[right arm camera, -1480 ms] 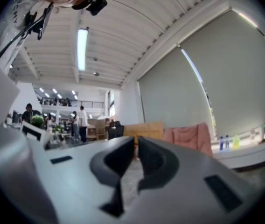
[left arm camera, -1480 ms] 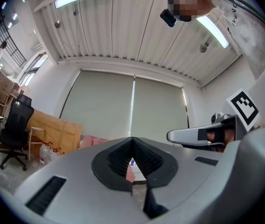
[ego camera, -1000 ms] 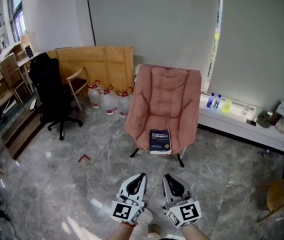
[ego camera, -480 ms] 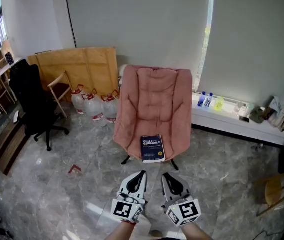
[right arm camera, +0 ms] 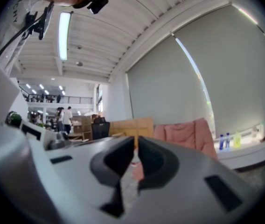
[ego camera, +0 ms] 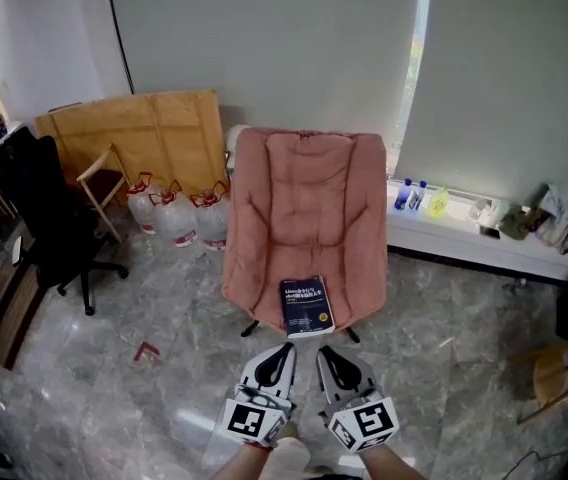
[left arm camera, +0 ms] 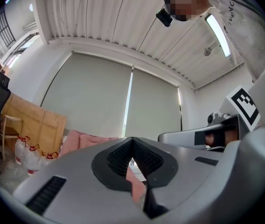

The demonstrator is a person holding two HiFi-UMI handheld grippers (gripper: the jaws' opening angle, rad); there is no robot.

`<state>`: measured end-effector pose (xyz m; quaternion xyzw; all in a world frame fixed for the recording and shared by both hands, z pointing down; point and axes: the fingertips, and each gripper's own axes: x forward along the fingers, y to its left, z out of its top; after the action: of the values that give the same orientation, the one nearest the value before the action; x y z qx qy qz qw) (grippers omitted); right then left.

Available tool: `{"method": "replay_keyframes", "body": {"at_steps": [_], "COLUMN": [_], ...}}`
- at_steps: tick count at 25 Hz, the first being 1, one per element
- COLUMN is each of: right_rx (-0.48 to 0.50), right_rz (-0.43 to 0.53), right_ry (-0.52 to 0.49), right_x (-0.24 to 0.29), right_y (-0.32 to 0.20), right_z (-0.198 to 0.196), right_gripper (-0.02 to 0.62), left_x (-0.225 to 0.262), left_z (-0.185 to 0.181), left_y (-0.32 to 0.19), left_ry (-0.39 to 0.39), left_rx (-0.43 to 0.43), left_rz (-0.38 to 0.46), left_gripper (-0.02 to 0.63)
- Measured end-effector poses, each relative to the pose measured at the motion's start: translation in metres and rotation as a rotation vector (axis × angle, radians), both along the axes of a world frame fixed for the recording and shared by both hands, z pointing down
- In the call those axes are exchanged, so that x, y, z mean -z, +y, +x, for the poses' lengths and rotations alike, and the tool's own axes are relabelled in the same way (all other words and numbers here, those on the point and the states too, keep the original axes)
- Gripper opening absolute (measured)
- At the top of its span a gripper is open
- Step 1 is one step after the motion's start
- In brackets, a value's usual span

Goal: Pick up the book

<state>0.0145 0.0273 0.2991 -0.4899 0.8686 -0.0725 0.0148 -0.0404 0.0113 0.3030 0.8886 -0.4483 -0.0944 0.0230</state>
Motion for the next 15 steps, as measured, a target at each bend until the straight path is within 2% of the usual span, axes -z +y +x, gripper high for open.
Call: {"method": "replay_keyframes", "body": {"at_steps": [7, 15], "right_rx": [-0.040, -0.009], "right_rz": [-0.025, -0.062], "right_ry": [-0.014, -0.016], "right_x": [-0.012, -0.033], "right_y": [-0.037, -0.054], "right_z": [-0.008, -0.029], "right_gripper": [0.014, 0.014], "left_x": [-0.016, -0.043], "left_z": [-0.007, -0.009], "left_y": [-0.035, -0.057], "left_ry": [-0.021, -0.023], "left_rx": [-0.063, -0.115], "left_rz": [-0.025, -0.076], "left_gripper": [0.013, 0.014]}}
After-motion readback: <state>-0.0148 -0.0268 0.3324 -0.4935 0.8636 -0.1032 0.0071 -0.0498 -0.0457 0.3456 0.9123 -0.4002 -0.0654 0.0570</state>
